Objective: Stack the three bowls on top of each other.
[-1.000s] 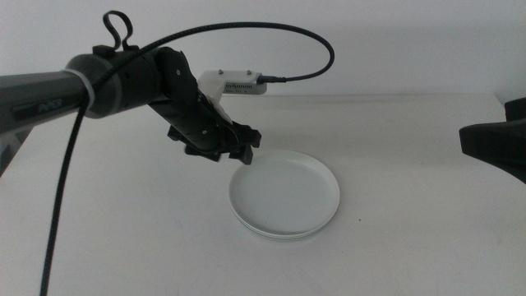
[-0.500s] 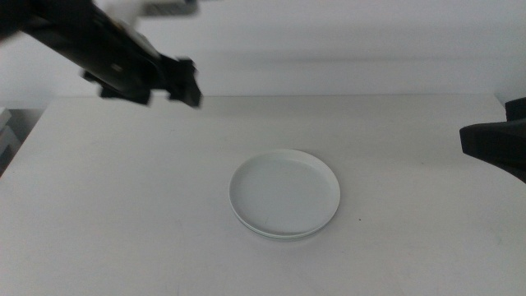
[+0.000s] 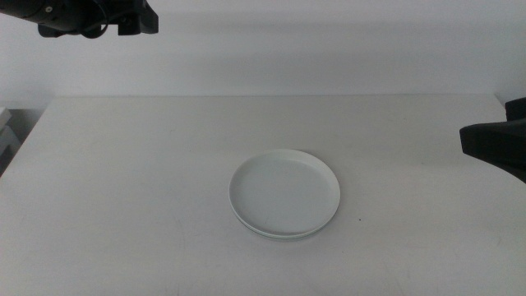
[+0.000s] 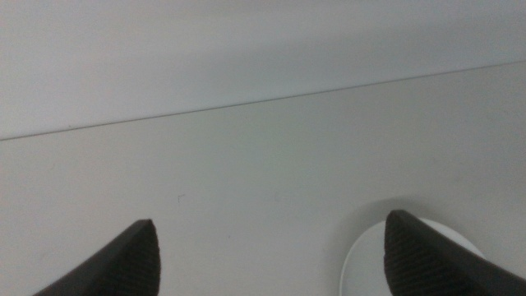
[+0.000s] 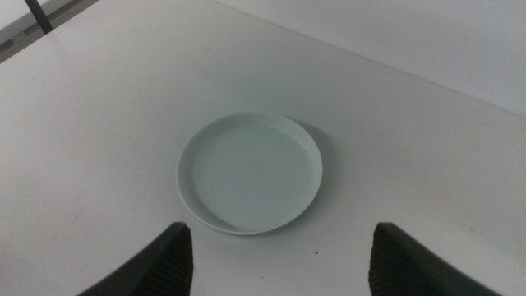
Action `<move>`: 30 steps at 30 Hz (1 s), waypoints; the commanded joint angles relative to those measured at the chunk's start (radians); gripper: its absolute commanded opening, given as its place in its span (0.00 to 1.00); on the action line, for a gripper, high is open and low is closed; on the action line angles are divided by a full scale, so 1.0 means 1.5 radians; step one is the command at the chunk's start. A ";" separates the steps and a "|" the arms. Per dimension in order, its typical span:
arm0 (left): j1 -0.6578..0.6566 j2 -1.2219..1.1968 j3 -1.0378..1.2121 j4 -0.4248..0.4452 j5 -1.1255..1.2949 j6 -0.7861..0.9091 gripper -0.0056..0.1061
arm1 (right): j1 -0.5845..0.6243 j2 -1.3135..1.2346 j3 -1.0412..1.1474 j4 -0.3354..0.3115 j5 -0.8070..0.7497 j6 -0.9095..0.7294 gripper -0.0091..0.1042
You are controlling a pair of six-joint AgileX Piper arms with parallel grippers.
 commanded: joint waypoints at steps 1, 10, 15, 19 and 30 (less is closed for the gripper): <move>0.001 -0.026 -0.021 -0.010 -0.048 0.001 0.86 | -0.004 -0.003 -0.016 0.009 -0.037 -0.004 0.58; -0.012 -0.060 0.026 -0.009 -0.072 0.001 0.86 | -0.004 -0.003 -0.016 0.009 -0.037 -0.004 0.58; -0.015 -0.157 0.126 -0.004 -0.126 0.001 0.86 | -0.004 -0.003 -0.016 0.009 -0.037 -0.004 0.58; -0.004 -0.255 0.238 -0.004 -0.184 0.001 0.86 | -0.004 -0.003 -0.016 0.009 -0.037 -0.004 0.58; 0.079 -0.526 0.528 0.023 -0.207 0.001 0.86 | -0.004 -0.070 0.081 -0.028 -0.303 -0.004 0.58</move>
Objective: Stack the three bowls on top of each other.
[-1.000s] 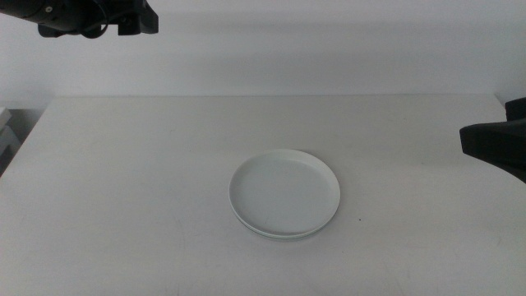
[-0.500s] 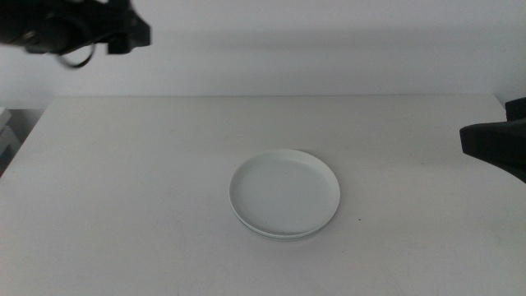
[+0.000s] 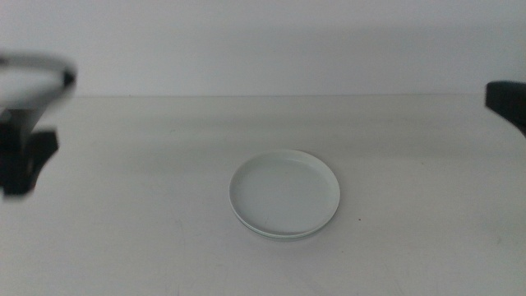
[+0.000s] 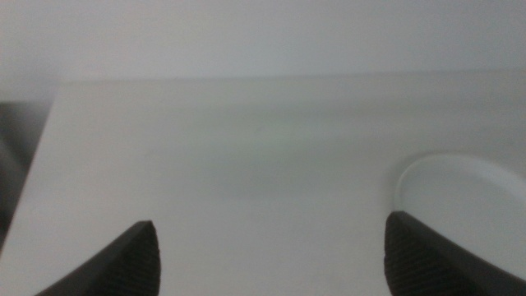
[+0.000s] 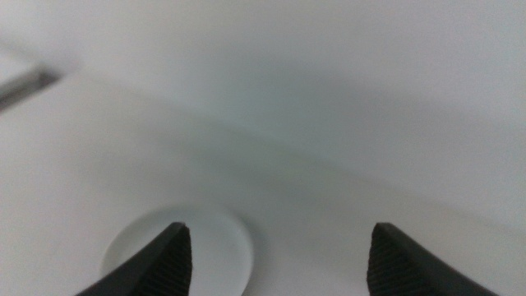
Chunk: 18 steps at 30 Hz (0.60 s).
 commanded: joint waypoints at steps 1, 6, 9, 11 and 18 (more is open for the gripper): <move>0.005 -0.053 0.036 0.000 -0.061 0.000 0.86 | -0.004 -0.030 0.032 0.002 -0.136 -0.004 0.58; 0.004 -0.175 0.131 0.000 -0.063 0.000 0.86 | -0.008 -0.110 0.175 -0.033 -0.258 -0.004 0.58; 0.004 -0.247 0.179 0.000 -0.063 0.000 0.86 | -0.041 -0.179 0.264 -0.061 -0.298 -0.004 0.58; 0.004 -0.294 0.206 0.000 -0.063 0.000 0.86 | -0.077 -0.231 0.311 -0.073 -0.304 -0.004 0.58; 0.004 -0.432 0.292 0.000 -0.082 0.000 0.86 | -0.177 -0.395 0.457 -0.074 -0.302 -0.004 0.58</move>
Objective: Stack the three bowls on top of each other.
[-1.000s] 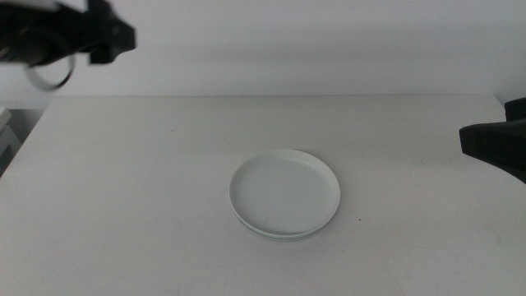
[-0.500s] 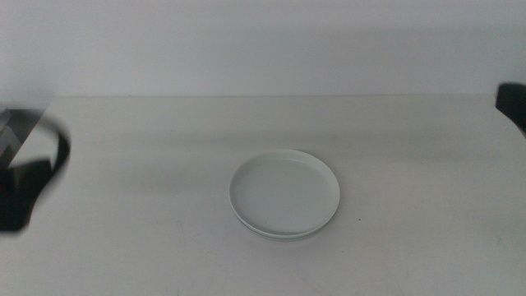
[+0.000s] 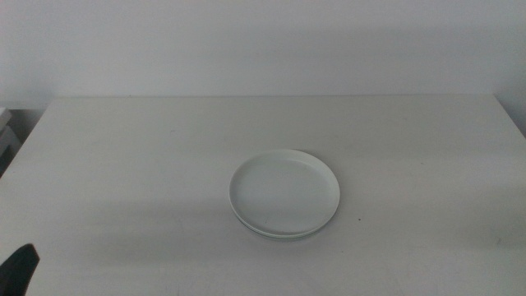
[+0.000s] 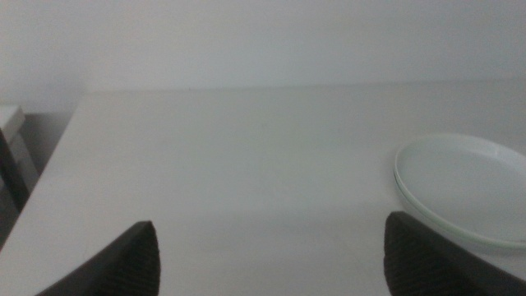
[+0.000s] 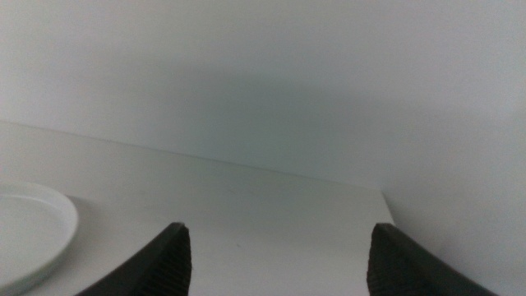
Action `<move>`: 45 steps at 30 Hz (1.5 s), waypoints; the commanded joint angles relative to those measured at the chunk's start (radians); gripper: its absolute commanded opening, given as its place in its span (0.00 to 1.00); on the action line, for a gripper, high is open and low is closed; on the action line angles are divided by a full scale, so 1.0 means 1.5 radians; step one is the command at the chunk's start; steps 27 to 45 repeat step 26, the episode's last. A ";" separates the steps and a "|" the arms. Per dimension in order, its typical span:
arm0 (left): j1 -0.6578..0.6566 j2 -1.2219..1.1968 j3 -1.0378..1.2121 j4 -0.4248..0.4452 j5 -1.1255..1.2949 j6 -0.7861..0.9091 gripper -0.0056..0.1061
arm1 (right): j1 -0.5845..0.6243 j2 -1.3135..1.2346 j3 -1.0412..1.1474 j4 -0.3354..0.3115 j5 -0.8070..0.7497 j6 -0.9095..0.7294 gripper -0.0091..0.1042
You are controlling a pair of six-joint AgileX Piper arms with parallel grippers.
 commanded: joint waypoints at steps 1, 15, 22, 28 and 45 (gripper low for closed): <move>-0.001 -0.036 0.015 -0.007 -0.083 0.000 0.86 | -0.022 -0.036 0.023 -0.007 -0.051 -0.004 0.58; -0.001 -0.084 0.170 -0.007 -0.168 0.000 0.86 | -0.024 -0.150 0.138 0.001 -0.037 -0.004 0.58; -0.001 -0.085 0.198 -0.007 -0.146 0.000 0.86 | -0.024 -0.156 0.138 0.001 -0.036 -0.004 0.58; -0.001 -0.084 0.198 -0.007 -0.146 0.000 0.86 | -0.024 -0.156 0.138 0.001 -0.036 -0.004 0.58; -0.001 -0.084 0.198 -0.007 -0.146 0.000 0.86 | -0.024 -0.156 0.138 0.001 -0.036 -0.004 0.58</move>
